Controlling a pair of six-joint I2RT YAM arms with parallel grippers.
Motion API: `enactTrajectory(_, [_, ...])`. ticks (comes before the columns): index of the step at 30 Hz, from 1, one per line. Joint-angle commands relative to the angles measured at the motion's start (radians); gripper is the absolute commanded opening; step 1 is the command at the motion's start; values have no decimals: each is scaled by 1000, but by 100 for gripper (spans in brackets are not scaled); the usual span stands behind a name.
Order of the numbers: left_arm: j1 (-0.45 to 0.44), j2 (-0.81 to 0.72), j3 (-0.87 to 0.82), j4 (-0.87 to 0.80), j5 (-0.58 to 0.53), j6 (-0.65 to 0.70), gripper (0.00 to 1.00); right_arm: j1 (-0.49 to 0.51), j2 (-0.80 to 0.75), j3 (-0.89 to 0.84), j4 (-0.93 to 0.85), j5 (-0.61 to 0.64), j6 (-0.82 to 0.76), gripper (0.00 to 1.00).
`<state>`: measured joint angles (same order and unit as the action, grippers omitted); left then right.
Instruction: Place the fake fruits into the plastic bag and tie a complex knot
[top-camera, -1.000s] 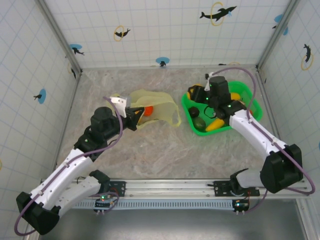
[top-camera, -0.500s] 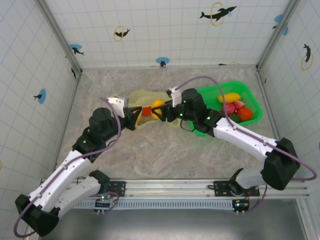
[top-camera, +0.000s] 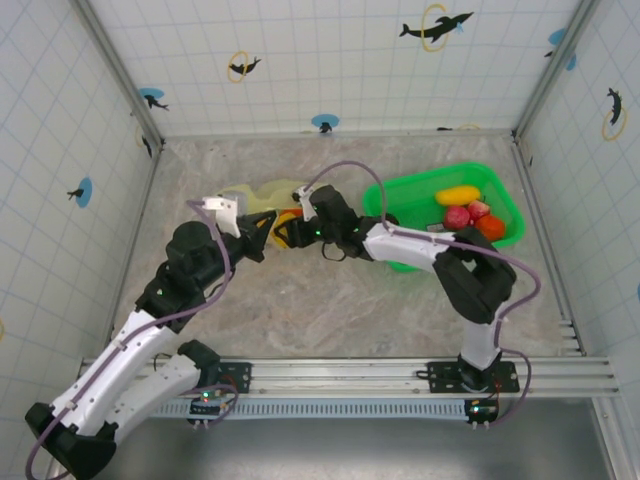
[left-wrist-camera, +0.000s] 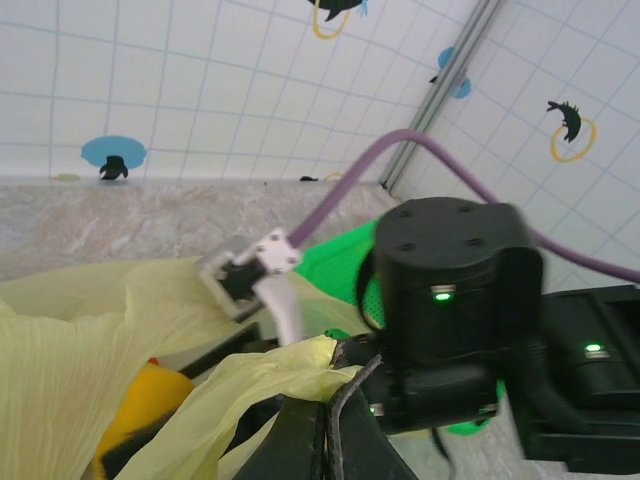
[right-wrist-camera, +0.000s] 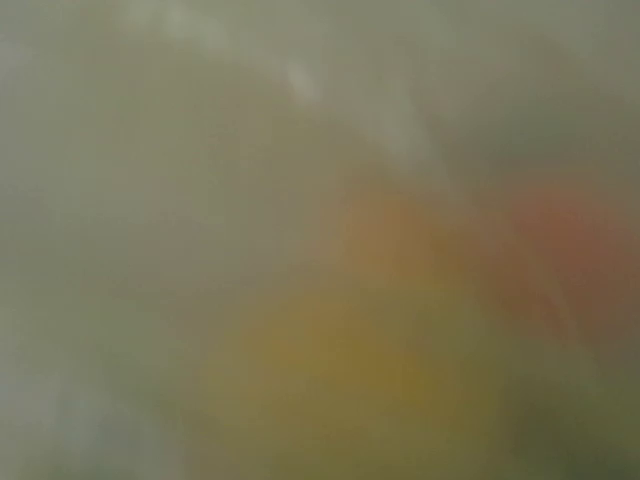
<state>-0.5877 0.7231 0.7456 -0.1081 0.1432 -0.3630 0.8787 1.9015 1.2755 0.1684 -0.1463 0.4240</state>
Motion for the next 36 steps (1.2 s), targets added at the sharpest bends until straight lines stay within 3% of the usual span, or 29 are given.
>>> enactTrajectory(1, [8,-17,-21,1,-13,35,0,3,81,163,90,126,36,67])
enactTrajectory(5, [9,-24,-31,-1,-12,43,0,14,211,333,58,201,44,68])
enactTrajectory(9, [9,-19,-21,-11,-33,46,0,20,307,447,-12,262,41,78])
enactTrajectory(13, [9,-7,-8,-27,-48,45,0,23,326,450,-6,275,42,91])
enactTrajectory(19, [9,-9,-2,-32,-62,52,0,23,248,369,31,253,9,88])
enactTrajectory(27, [9,-8,-8,-34,-54,47,0,-3,47,178,111,128,-20,72])
enactTrajectory(33, [8,-11,-7,-33,-22,41,0,-8,-138,10,134,45,-35,45])
enactTrajectory(36, [8,-9,-8,-30,-7,38,0,-15,-244,-91,144,16,-37,24])
